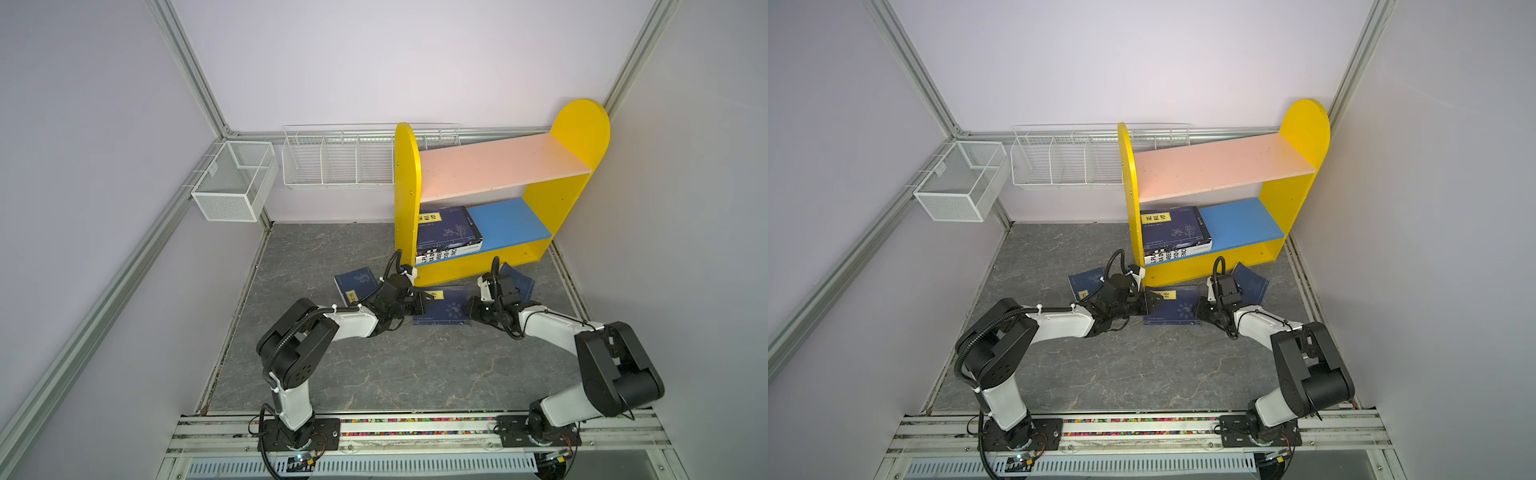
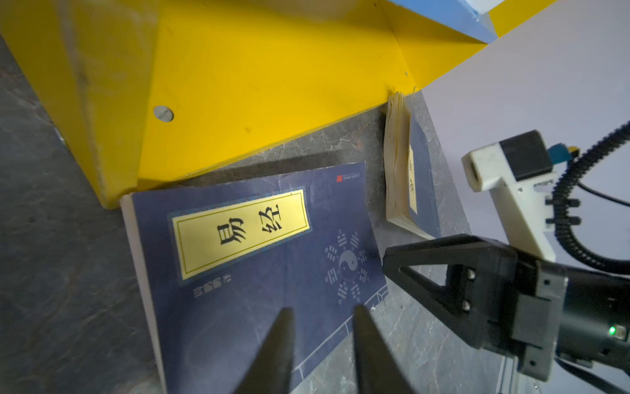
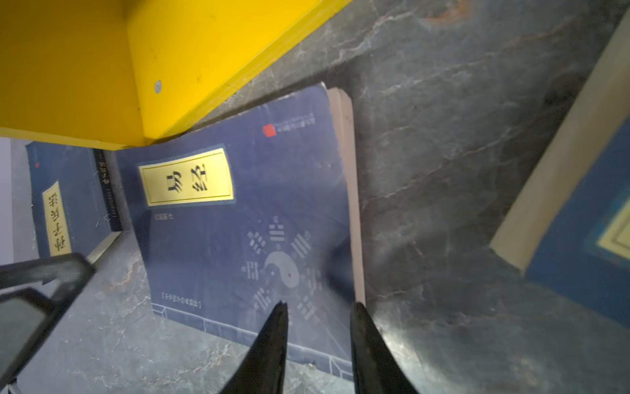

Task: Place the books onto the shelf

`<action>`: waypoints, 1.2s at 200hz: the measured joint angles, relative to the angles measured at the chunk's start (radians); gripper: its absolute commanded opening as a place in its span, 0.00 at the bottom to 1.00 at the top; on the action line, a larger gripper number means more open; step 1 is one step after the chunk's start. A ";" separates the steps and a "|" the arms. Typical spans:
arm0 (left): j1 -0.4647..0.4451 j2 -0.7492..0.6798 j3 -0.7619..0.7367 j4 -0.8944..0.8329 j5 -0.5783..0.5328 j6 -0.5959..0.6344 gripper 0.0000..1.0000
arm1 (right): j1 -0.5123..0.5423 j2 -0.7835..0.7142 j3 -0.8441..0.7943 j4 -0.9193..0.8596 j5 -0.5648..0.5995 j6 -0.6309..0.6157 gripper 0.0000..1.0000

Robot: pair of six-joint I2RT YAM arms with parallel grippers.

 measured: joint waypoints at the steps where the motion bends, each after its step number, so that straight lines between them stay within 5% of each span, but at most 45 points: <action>1: 0.000 0.000 0.000 -0.001 -0.001 0.002 0.45 | 0.000 0.000 0.002 0.000 0.000 -0.002 0.35; 75: 0.002 -0.001 0.039 -0.148 -0.135 0.094 0.70 | 0.000 0.000 0.012 -0.032 -0.012 -0.022 0.43; 151: 0.003 0.089 0.100 -0.158 -0.138 0.088 0.70 | 0.000 0.011 0.012 -0.039 -0.013 -0.022 0.43; 184: 0.000 0.103 0.112 -0.158 -0.112 0.071 0.61 | 0.000 0.027 0.013 -0.039 -0.016 -0.021 0.43; 240: -0.001 0.097 0.116 -0.172 -0.134 0.061 0.68 | 0.000 0.031 0.019 -0.042 -0.016 -0.024 0.43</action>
